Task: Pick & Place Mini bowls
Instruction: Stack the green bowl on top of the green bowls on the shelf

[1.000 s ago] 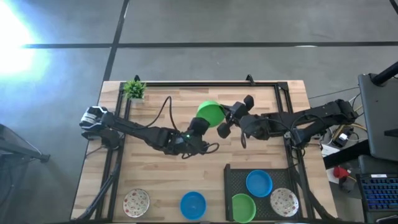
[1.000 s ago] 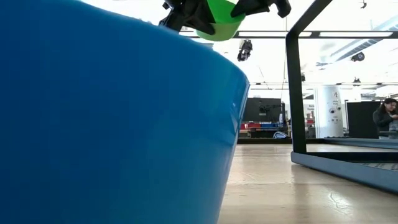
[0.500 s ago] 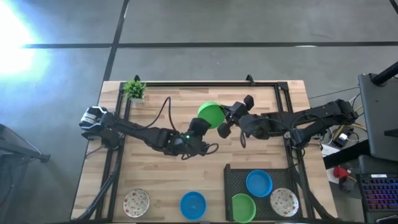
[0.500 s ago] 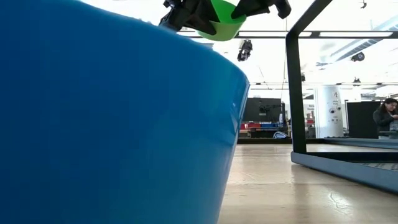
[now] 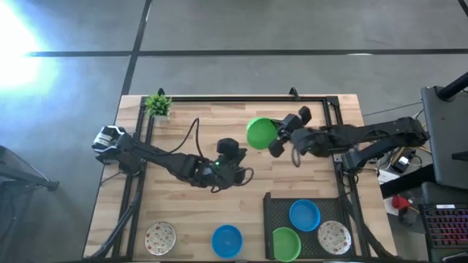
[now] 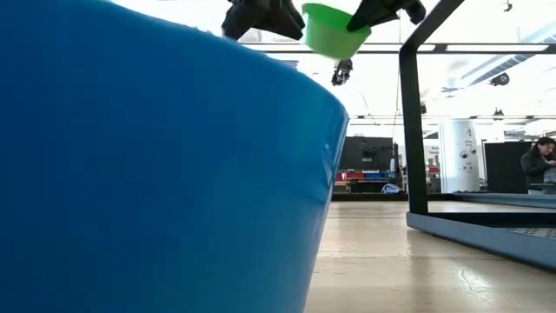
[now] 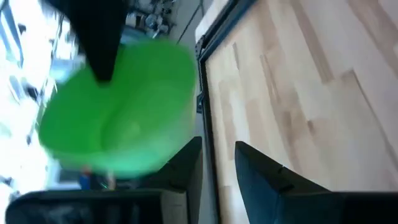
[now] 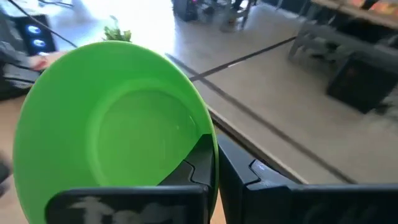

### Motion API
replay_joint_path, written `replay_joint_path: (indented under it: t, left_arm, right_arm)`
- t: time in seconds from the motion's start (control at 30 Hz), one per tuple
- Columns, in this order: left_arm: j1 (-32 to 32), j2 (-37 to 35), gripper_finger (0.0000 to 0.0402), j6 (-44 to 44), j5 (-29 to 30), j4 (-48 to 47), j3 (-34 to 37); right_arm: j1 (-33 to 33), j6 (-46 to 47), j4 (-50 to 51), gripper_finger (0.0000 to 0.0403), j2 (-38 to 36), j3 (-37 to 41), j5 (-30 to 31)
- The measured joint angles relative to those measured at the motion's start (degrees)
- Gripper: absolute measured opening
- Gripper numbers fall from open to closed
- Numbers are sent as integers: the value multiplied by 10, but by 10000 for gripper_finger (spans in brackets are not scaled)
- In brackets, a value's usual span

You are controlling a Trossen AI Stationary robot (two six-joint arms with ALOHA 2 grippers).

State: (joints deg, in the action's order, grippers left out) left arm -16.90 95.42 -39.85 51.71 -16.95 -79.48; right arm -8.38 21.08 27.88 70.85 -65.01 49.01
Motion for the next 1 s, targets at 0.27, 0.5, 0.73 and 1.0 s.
replay_joint_path:
  t: [0.27, 0.5, 0.73, 1.0]
  left_arm:
    - [4, -17, 97, 160, 10, -17, 0]
    - [25, -38, 97, 295, 5, -58, 0]
    - [66, -48, 97, 443, -93, -131, 0]
    - [86, -48, 97, 483, -123, -146, 0]
  right_arm:
    - [0, 90, 150, 8, -93, 0, -152]
    - [-24, 138, 251, 8, -123, 0, -294]
    - [-83, 193, 293, 8, -110, 0, -435]
    - [-211, 286, 289, 8, -64, 2, -462]
